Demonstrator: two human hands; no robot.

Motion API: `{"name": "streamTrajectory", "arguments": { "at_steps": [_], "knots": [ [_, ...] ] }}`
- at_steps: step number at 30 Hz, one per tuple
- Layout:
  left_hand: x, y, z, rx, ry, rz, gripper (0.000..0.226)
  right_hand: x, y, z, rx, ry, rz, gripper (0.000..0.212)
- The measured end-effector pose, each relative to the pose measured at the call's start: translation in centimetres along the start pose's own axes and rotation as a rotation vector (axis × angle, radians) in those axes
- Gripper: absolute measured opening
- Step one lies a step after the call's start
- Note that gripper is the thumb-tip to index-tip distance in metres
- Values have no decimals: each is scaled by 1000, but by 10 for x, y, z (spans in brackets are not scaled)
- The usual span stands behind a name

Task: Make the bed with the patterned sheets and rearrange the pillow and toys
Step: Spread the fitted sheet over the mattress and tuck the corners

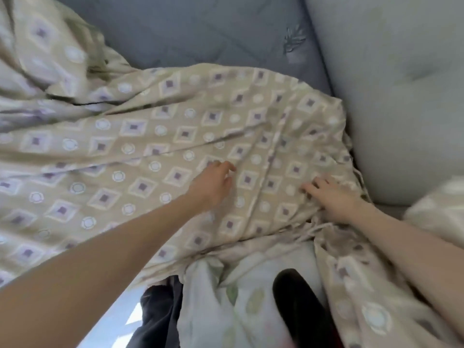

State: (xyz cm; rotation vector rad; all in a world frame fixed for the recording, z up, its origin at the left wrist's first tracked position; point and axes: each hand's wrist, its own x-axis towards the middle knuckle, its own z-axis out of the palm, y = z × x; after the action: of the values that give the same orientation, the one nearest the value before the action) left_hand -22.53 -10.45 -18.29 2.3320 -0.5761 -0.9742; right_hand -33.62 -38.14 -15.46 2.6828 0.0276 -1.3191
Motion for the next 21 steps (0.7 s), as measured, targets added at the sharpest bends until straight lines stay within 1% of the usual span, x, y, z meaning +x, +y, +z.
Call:
{"name": "streamTrajectory", "arguments": {
  "at_steps": [1, 2, 4, 6, 7, 10, 13, 15, 19, 21],
  "knots": [
    [7, 6, 3, 10, 6, 5, 34, 1, 1, 5, -4, 38, -4, 71],
    [13, 11, 6, 12, 15, 6, 34, 2, 1, 7, -21, 71, -19, 67],
    [24, 20, 11, 18, 35, 19, 34, 4, 4, 9, -86, 94, -60, 50],
    [32, 26, 13, 52, 53, 47, 36, 4, 6, 6, -148, 30, -82, 33],
    [35, 29, 14, 69, 59, 62, 38, 3, 7, 4, -169, -9, -89, 30],
    [40, 35, 13, 166, 55, 141, 45, 0, 5, 2, -178, -141, -101, 34],
    [44, 34, 11, 395, -6, 249, 52, -4, 4, 6, -120, -182, -39, 35],
    [46, 34, 11, 459, -51, 258, 57, -8, 5, 12, -87, -156, 8, 33],
    [54, 33, 13, 518, -120, 262, 66, -10, -3, 21, 100, -268, 175, 32],
    [59, 33, 14, 552, -143, 269, 69, -8, -2, 24, 138, -310, 191, 28]
  ]
}}
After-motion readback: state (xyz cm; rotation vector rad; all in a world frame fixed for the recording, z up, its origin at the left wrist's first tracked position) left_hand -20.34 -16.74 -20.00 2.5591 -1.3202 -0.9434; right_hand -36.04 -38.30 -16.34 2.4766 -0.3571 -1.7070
